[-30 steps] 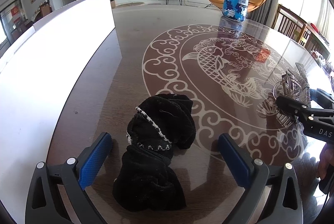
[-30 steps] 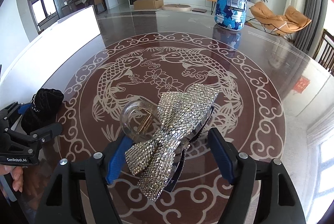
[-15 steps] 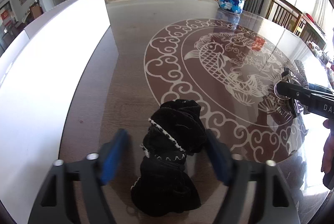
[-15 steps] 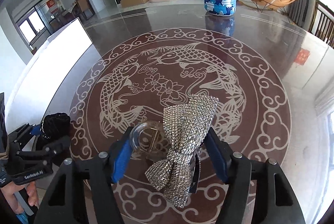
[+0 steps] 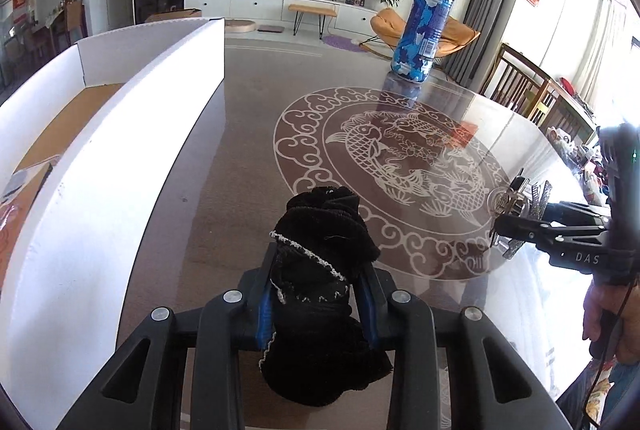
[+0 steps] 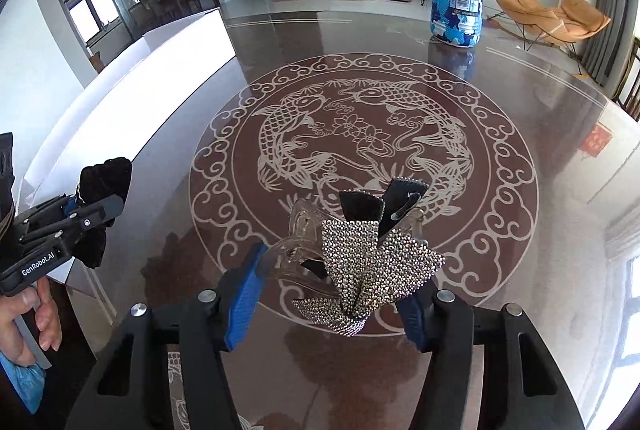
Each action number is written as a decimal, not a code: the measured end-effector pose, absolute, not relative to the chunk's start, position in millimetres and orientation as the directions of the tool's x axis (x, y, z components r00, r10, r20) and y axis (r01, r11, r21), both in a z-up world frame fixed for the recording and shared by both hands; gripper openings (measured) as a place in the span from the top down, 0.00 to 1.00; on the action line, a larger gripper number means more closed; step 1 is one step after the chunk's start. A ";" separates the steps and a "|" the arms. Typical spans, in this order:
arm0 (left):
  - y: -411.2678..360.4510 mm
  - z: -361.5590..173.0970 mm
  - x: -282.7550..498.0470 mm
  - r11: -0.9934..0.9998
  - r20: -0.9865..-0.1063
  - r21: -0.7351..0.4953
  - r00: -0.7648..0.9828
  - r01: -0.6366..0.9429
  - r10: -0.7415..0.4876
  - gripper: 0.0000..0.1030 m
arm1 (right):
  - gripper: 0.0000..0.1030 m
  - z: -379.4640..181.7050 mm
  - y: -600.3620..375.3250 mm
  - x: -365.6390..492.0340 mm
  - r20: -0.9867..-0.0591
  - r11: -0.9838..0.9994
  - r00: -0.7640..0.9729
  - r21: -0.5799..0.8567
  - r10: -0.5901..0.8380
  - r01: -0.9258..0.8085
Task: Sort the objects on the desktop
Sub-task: 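Carry the black pouch and bow clip into the white box and open both grippers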
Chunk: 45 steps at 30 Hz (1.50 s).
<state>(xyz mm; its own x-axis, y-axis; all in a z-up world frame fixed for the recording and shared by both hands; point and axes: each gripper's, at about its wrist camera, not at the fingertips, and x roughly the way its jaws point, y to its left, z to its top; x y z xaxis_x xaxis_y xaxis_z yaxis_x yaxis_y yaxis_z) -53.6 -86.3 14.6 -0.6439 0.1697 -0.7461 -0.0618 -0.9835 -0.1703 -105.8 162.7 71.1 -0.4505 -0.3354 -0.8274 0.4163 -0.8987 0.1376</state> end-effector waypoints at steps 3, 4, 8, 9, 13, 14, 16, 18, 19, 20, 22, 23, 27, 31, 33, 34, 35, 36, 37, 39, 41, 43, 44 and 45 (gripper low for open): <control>-93.2 31.4 -46.0 -0.984 -0.732 -0.171 -0.662 -0.051 0.161 0.67 | 0.41 80.0 147.6 -98.1 -0.821 -0.881 -0.453 0.122 -0.348 0.457; -96.2 36.5 -42.9 -0.984 -0.726 -0.169 -0.670 -0.047 0.157 0.67 | 0.41 83.3 143.4 -95.9 -0.819 -0.875 -0.452 0.119 -0.354 0.469; -110.2 51.4 -29.3 -0.986 -0.711 -0.162 -0.689 -0.032 0.139 0.67 | 0.41 96.5 131.0 -90.9 -0.808 -0.858 -0.446 0.133 -0.384 0.496; -114.5 54.6 -25.1 -0.986 -0.707 -0.165 -0.694 -0.027 0.137 0.67 | 0.41 100.3 127.3 -90.3 -0.805 -0.853 -0.445 0.137 -0.392 0.503; -137.0 71.1 -14.9 -0.983 -0.689 -0.183 -0.714 0.000 0.128 0.67 | 0.41 120.6 105.5 -85.9 -0.788 -0.826 -0.434 0.161 -0.438 0.540; -145.0 76.8 -12.9 -0.982 -0.683 -0.187 -0.720 0.011 0.122 0.67 | 0.41 127.0 97.2 -84.8 -0.781 -0.817 -0.431 0.167 -0.452 0.552; -165.4 89.8 -8.1 -0.982 -0.670 -0.185 -0.737 0.042 0.094 0.67 | 0.41 141.9 75.4 -82.5 -0.765 -0.792 -0.424 0.180 -0.486 0.584; -192.5 101.7 -0.4 -0.980 -0.658 -0.178 -0.751 0.085 0.054 0.67 | 0.41 158.4 48.1 -79.3 -0.743 -0.758 -0.411 0.195 -0.528 0.622; -206.7 108.1 1.8 -0.979 -0.654 -0.170 -0.756 0.110 0.028 0.67 | 0.41 167.0 32.1 -77.0 -0.730 -0.737 -0.401 0.204 -0.553 0.644; -221.3 113.3 2.8 -0.978 -0.652 -0.157 -0.758 0.137 -0.001 0.67 | 0.41 175.1 15.6 -74.9 -0.716 -0.714 -0.390 0.214 -0.579 0.667; -252.6 121.3 4.3 -0.971 -0.657 -0.128 -0.751 0.200 -0.068 0.67 | 0.41 190.8 -20.1 -70.5 -0.688 -0.662 -0.362 0.230 -0.629 0.714; -268.2 123.9 5.9 -0.965 -0.660 -0.123 -0.746 0.232 -0.095 0.67 | 0.41 197.1 -39.2 -67.2 -0.675 -0.634 -0.346 0.234 -0.651 0.737; -325.4 118.4 6.3 -0.933 -0.686 -0.085 -0.700 0.350 -0.200 0.67 | 0.41 207.1 -116.5 -50.3 -0.649 -0.528 -0.272 0.236 -0.710 0.816; -369.1 91.0 -4.3 -0.904 -0.754 -0.039 -0.607 0.426 -0.253 0.67 | 0.41 184.7 -184.5 -49.9 -0.717 -0.501 -0.217 0.209 -0.663 0.840; -382.8 76.7 -11.2 -0.899 -0.783 -0.019 -0.566 0.438 -0.259 0.67 | 0.41 168.3 -206.8 -53.5 -0.763 -0.518 -0.211 0.184 -0.611 0.835; -386.4 70.1 -14.0 -0.897 -0.793 -0.010 -0.550 0.442 -0.261 0.67 | 0.41 160.8 -216.6 -55.7 -0.786 -0.526 -0.208 0.170 -0.582 0.833; -389.0 64.8 -17.0 -0.896 -0.800 -0.007 -0.540 0.443 -0.261 0.67 | 0.41 154.2 -224.4 -59.3 -0.803 -0.536 -0.209 0.155 -0.558 0.830; -391.5 60.8 -18.8 -0.896 -0.805 -0.008 -0.534 0.444 -0.257 0.67 | 0.41 147.7 -230.8 -62.7 -0.819 -0.542 -0.207 0.145 -0.535 0.828; -392.7 57.1 -20.6 -0.895 -0.809 -0.012 -0.531 0.445 -0.253 0.67 | 0.41 141.8 -234.6 -66.1 -0.832 -0.548 -0.204 0.138 -0.516 0.825; -393.4 51.3 -23.1 -0.895 -0.813 -0.028 -0.531 0.446 -0.239 0.67 | 0.41 133.3 -239.7 -70.2 -0.851 -0.557 -0.204 0.120 -0.484 0.822; -387.5 46.1 -26.5 -0.896 -0.817 -0.031 -0.528 0.444 -0.233 0.67 | 0.41 126.7 -239.9 -74.9 -0.862 -0.563 -0.202 0.111 -0.464 0.819; -382.6 42.5 -28.8 -0.898 -0.822 -0.033 -0.523 0.439 -0.226 0.67 | 0.41 120.9 -238.4 -78.9 -0.870 -0.571 -0.197 0.113 -0.453 0.813; -380.1 40.8 -29.5 -0.899 -0.824 -0.033 -0.521 0.437 -0.223 0.67 | 0.41 119.0 -238.7 -80.5 -0.871 -0.575 -0.200 0.111 -0.450 0.811; -378.3 39.2 -30.6 -0.900 -0.825 -0.032 -0.519 0.436 -0.222 0.67 | 0.40 117.9 -237.9 -81.4 -0.872 -0.576 -0.200 0.110 -0.447 0.810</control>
<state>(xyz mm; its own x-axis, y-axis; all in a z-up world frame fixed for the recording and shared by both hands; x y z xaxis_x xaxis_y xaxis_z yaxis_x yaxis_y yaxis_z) -30.6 -378.3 39.2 -0.5193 -0.2217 -0.8253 0.4356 -0.8996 -0.0324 -81.4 -237.9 117.9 -0.2005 -0.4475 -0.8715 0.8099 -0.5762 0.1095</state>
